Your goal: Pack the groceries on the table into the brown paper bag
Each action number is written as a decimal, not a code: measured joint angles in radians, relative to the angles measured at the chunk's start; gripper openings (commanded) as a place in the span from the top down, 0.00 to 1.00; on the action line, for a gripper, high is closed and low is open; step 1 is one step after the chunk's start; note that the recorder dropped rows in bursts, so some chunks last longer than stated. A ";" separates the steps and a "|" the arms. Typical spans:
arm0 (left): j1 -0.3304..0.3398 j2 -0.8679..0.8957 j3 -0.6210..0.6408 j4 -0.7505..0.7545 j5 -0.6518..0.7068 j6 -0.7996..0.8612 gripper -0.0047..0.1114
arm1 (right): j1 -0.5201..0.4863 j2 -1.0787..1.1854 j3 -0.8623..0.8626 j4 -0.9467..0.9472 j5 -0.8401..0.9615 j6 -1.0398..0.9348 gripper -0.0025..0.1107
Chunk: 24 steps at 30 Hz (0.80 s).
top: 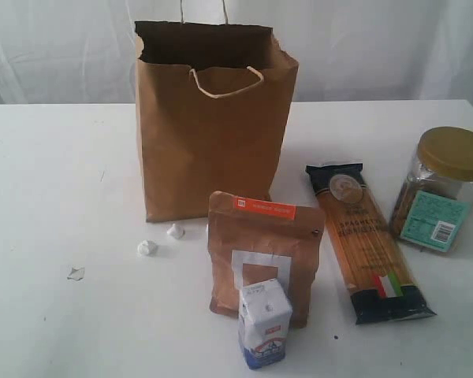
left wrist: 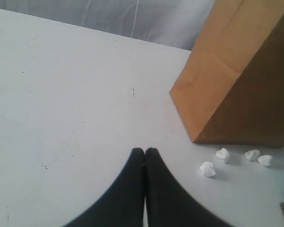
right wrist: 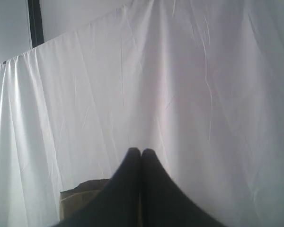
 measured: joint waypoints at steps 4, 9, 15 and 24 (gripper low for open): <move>0.000 -0.065 0.002 0.000 -0.003 0.000 0.96 | 0.000 0.000 -0.010 0.002 0.080 0.029 0.98; 0.000 -0.181 0.002 0.000 -0.003 0.000 0.96 | 0.000 0.000 -0.023 0.007 0.136 0.066 0.98; 0.000 -0.263 0.038 -0.037 -0.003 0.000 0.96 | 0.000 0.000 -0.023 0.008 0.189 0.081 0.98; 0.000 -0.362 0.107 -0.014 -0.003 0.000 0.96 | 0.000 0.000 -0.029 0.008 0.212 0.082 0.98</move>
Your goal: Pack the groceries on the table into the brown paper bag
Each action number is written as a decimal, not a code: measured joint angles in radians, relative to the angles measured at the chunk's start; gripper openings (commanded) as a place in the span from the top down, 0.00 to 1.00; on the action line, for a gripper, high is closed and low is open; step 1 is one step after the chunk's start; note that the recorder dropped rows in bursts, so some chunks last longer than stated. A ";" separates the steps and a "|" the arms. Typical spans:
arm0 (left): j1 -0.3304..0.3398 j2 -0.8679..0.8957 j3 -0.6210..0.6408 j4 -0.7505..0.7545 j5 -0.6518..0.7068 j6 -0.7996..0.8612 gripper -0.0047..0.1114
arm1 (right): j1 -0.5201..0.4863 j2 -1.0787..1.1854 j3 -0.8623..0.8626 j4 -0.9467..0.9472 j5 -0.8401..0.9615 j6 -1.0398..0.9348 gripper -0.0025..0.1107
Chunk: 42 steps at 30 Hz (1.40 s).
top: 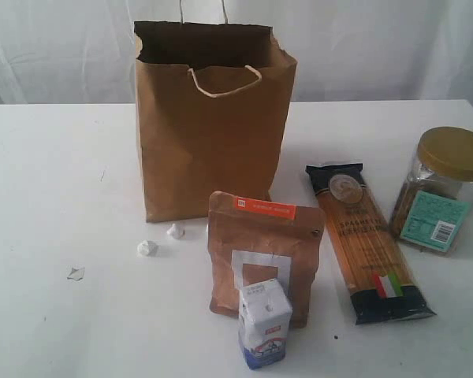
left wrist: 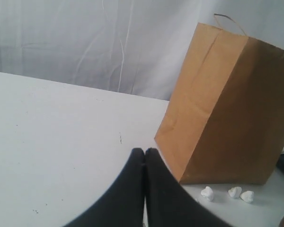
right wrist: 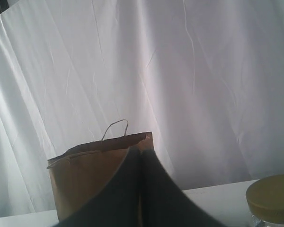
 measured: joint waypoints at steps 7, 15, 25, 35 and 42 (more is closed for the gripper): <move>0.000 -0.013 0.000 0.014 0.000 0.000 0.96 | 0.000 0.000 -0.005 0.000 0.077 -0.003 0.98; 0.000 -0.013 0.000 0.014 0.000 0.000 0.96 | 0.000 0.000 -0.005 0.000 0.081 -0.009 0.98; 0.000 -0.056 0.000 0.040 0.053 0.007 0.96 | 0.000 0.000 -0.005 0.000 0.081 -0.011 0.98; 0.000 -0.059 -0.098 0.042 0.195 0.015 0.96 | 0.000 0.000 -0.005 0.000 0.081 -0.011 0.98; 0.000 -0.059 -0.098 0.040 0.196 0.027 0.96 | 0.000 0.000 -0.005 0.000 0.081 -0.011 0.98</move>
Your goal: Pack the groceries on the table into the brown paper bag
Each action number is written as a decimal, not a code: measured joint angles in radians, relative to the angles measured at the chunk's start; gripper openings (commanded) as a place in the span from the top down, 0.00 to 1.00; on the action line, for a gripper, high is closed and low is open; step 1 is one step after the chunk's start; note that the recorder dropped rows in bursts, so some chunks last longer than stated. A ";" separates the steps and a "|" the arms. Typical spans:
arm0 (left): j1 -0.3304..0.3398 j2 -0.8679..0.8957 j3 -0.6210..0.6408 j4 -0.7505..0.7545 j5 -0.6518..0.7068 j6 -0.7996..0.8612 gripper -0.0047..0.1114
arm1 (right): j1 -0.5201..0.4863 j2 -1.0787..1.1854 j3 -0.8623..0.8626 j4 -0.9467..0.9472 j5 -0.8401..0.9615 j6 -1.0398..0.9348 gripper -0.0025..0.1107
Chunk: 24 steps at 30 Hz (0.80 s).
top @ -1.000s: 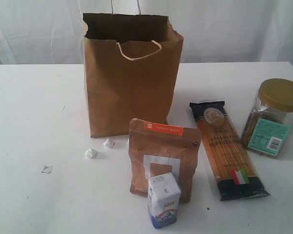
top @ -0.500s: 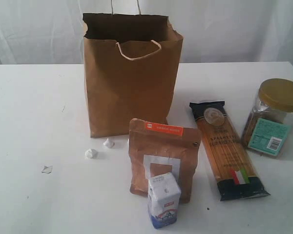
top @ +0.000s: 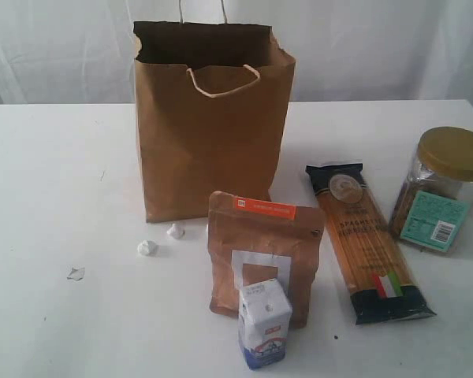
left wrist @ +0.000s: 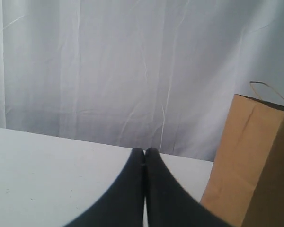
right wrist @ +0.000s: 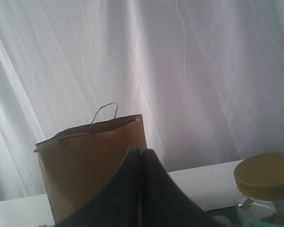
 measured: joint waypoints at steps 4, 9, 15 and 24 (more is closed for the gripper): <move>0.000 0.000 0.000 -0.338 -0.017 0.376 0.96 | 0.000 0.000 0.000 0.000 0.000 0.000 0.98; 0.000 -0.002 0.000 -0.988 -0.058 1.182 0.96 | 0.000 0.000 0.000 0.000 0.000 0.000 0.98; 0.000 -0.002 0.000 -1.522 0.003 1.790 0.96 | 0.000 0.000 0.000 0.000 0.000 0.000 0.98; 0.000 -0.002 0.000 -1.591 0.220 1.846 0.96 | 0.000 0.000 0.000 0.000 0.001 0.000 0.98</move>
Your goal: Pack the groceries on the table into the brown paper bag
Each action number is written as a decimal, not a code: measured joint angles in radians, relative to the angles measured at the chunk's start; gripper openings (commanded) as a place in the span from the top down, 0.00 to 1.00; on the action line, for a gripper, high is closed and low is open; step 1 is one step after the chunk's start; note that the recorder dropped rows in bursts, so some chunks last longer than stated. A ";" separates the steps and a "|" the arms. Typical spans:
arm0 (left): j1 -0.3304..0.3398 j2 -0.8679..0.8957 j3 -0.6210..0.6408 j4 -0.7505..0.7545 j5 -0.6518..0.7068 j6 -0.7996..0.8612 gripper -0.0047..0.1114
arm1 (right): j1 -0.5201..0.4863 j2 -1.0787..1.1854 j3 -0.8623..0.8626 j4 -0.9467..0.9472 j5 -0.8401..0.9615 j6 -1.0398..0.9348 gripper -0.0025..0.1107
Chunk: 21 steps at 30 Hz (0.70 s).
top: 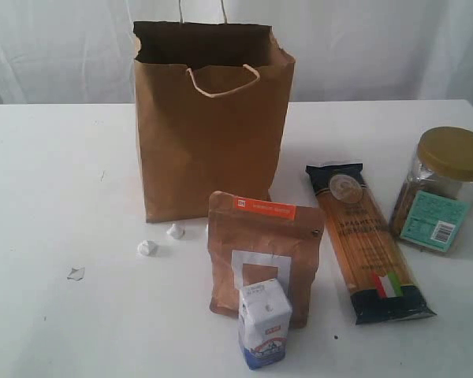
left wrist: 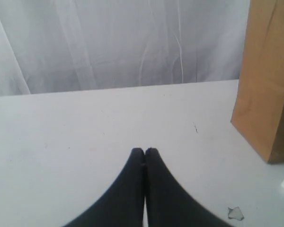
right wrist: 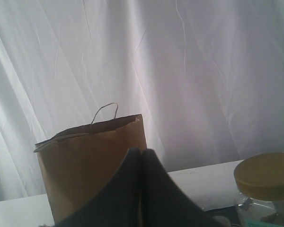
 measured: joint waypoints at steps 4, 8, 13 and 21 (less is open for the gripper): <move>0.000 0.000 0.000 -0.004 0.026 0.002 0.96 | 0.000 0.000 0.000 0.000 0.000 0.000 0.98; 0.000 0.000 0.038 -0.038 0.006 0.019 0.96 | 0.000 0.000 0.000 0.000 0.000 0.000 0.98; 0.000 0.000 0.097 -0.087 -0.055 0.043 0.96 | 0.000 0.000 0.000 0.000 0.000 0.000 0.98; 0.000 0.000 0.096 -0.119 -0.087 0.142 0.96 | 0.000 0.000 0.000 0.000 0.000 0.000 0.98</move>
